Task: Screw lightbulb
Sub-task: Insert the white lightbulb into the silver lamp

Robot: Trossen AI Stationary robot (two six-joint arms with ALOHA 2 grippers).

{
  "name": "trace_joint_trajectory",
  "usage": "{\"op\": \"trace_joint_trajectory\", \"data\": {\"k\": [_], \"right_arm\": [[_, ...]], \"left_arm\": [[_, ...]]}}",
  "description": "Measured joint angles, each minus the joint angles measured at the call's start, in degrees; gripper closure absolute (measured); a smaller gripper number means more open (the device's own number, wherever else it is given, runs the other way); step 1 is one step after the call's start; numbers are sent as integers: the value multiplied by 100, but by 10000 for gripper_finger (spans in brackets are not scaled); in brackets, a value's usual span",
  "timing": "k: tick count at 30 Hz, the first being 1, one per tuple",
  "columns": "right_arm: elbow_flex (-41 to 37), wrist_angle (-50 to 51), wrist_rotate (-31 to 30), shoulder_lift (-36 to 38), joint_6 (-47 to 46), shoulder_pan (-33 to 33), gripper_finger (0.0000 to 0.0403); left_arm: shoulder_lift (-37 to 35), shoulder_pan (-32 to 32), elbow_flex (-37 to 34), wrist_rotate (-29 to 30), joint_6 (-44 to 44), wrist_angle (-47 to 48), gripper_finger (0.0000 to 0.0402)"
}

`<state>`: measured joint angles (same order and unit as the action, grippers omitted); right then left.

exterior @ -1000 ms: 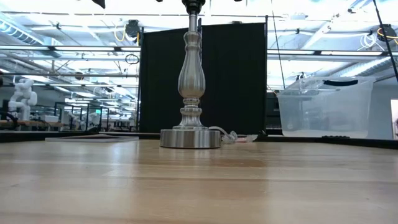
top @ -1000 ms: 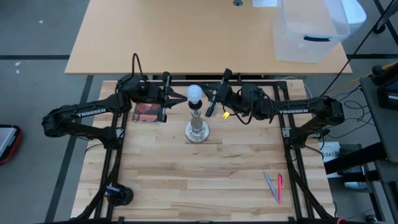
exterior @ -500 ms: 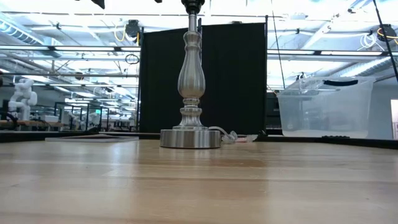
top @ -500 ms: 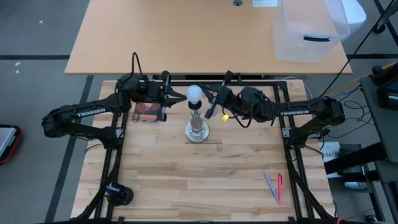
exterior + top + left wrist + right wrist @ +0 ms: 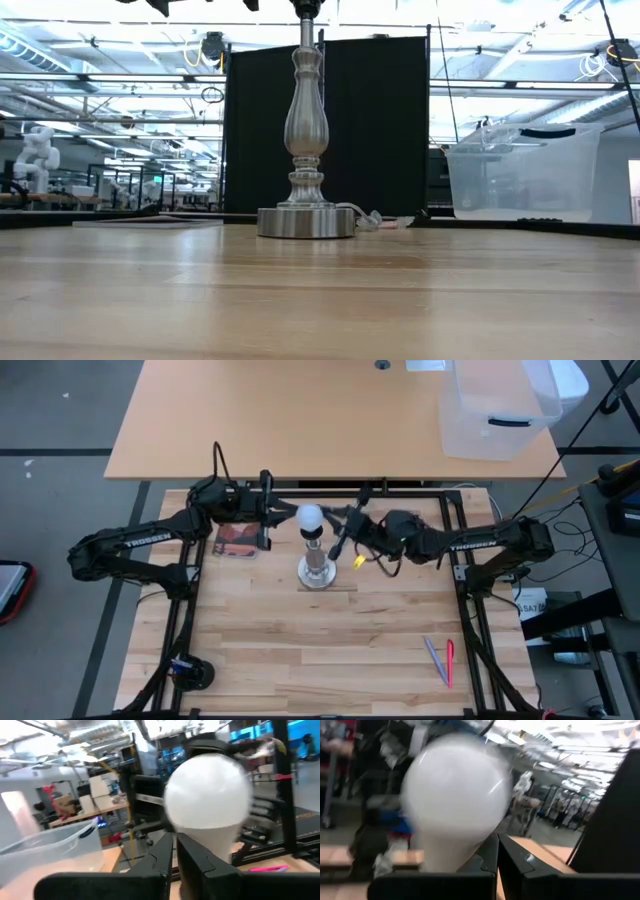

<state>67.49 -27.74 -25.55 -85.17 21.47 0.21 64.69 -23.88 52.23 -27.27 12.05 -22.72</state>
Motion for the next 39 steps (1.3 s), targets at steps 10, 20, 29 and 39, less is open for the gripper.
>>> {"op": "trace_joint_trajectory", "data": {"k": [10, 20, 29, 39], "right_arm": [[-3, -36, -306, 9, -94, 10, 403], [-3, -64, -947, 11, 63, 2, 403], [-1, -169, -1186, 17, 195, -55, 403], [6, -421, -1164, 22, 342, -99, 403]], "left_arm": [[150, -35, 7, 92, -7, -33, 372], [63, -222, 2, 105, 11, 125, 372], [-236, -147, 2, -65, 123, 392, 372], [-449, 281, 3, -77, 398, 511, 372]]}}
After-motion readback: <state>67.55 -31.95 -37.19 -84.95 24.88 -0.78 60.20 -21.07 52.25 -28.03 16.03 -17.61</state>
